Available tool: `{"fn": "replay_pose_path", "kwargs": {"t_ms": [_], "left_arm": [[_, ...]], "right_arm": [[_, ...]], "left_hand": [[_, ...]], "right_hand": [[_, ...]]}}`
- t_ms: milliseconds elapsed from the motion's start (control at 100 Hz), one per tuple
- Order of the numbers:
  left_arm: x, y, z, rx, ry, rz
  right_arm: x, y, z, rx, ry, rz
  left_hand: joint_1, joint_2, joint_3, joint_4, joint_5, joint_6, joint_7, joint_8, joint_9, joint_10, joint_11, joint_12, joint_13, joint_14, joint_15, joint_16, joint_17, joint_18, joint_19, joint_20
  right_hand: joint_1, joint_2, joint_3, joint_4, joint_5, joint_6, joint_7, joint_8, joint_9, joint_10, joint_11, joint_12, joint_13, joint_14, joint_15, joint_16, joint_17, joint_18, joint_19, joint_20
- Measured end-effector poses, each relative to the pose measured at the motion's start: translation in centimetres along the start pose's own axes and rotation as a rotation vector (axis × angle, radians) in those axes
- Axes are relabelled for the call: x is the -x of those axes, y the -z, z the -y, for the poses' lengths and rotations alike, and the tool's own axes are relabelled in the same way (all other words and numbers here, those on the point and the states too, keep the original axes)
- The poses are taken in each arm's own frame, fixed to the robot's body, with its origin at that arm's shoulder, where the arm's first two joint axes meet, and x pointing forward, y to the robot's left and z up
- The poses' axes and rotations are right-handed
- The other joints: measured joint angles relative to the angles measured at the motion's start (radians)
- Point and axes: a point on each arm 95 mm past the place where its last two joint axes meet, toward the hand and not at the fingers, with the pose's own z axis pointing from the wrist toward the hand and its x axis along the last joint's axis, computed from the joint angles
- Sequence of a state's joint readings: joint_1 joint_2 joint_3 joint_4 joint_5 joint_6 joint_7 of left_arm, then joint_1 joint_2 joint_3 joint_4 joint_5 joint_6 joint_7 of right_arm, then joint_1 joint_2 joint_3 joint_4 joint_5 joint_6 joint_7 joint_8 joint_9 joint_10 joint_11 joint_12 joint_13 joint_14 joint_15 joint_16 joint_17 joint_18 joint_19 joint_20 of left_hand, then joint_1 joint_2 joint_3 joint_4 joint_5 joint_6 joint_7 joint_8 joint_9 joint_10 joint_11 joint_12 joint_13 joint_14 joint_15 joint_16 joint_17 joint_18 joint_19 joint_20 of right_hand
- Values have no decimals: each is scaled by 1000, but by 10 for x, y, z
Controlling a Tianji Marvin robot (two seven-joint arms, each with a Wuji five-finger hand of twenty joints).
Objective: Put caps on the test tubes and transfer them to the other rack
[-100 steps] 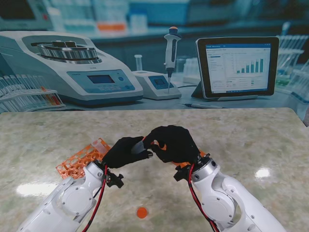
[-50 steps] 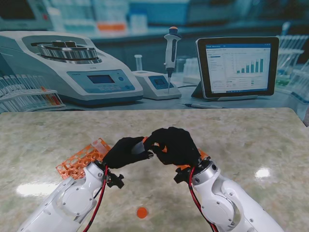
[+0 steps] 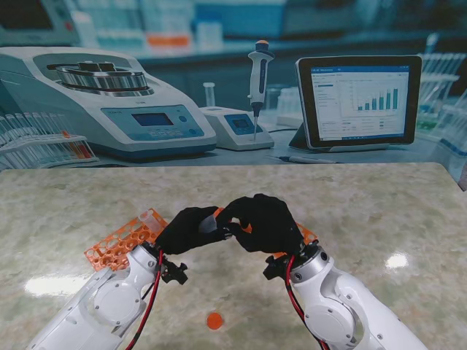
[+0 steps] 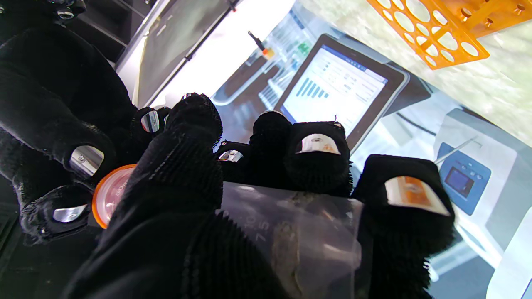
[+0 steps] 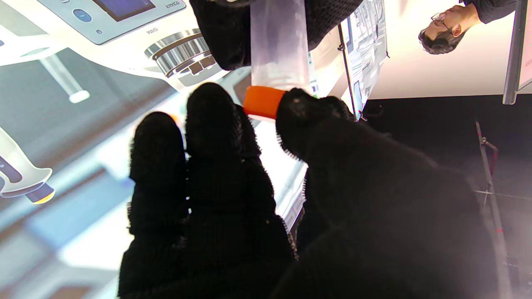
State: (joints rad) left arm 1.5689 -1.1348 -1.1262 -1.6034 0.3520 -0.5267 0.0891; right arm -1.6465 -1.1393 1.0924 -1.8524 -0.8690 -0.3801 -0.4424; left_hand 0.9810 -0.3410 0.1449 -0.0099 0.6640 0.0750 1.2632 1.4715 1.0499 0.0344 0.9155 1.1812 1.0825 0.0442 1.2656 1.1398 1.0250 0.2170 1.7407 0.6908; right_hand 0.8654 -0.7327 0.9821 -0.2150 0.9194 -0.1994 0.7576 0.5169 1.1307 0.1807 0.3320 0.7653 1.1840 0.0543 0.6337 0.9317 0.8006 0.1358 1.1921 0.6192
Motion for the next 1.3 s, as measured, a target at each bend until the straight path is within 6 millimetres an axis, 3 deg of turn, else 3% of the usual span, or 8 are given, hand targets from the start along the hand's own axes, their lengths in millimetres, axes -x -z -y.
{"fn": "replay_pose_path", "kwargs": {"t_ms": [820, 920, 1070, 1300], "left_arm": [[0, -1, 1, 2, -1, 2], [0, -1, 1, 2, -1, 2], [0, -1, 0, 7, -1, 1], [-2, -2, 0, 11, 0, -3]], "right_arm": [[-5, 7, -1, 14, 0, -13], [-4, 8, -2, 15, 5, -11], [-6, 10, -6, 18, 19, -11], [-7, 12, -9, 27, 25, -13]], "left_hand": [[0, 0, 0, 0, 0, 0, 1, 8, 0, 0, 0, 0, 0, 0, 0, 0, -1, 0, -8, 0], [0, 0, 0, 0, 0, 0, 1, 8, 0, 0, 0, 0, 0, 0, 0, 0, -1, 0, -8, 0], [0, 0, 0, 0, 0, 0, 2, 8, 0, 0, 0, 0, 0, 0, 0, 0, -1, 0, -8, 0], [0, 0, 0, 0, 0, 0, 2, 8, 0, 0, 0, 0, 0, 0, 0, 0, -1, 0, -8, 0]], "right_hand": [[0, 10, -26, 2, -32, -7, 58, -45, 4, -8, 64, 20, 0, 0, 3, 0, -5, -3, -2, 0], [-1, 22, -27, 2, -46, -8, 68, -45, 11, -39, 65, 20, -1, -5, 3, 0, -6, -8, -2, 0], [-2, 22, -27, 3, -52, -8, 69, -52, 38, -134, 66, 21, -26, -10, -7, 0, -16, -9, -4, 1], [-4, 22, -38, 3, -63, -8, 81, -55, 35, -147, 66, 10, -26, -12, -7, 0, -16, -9, -5, 1]]}}
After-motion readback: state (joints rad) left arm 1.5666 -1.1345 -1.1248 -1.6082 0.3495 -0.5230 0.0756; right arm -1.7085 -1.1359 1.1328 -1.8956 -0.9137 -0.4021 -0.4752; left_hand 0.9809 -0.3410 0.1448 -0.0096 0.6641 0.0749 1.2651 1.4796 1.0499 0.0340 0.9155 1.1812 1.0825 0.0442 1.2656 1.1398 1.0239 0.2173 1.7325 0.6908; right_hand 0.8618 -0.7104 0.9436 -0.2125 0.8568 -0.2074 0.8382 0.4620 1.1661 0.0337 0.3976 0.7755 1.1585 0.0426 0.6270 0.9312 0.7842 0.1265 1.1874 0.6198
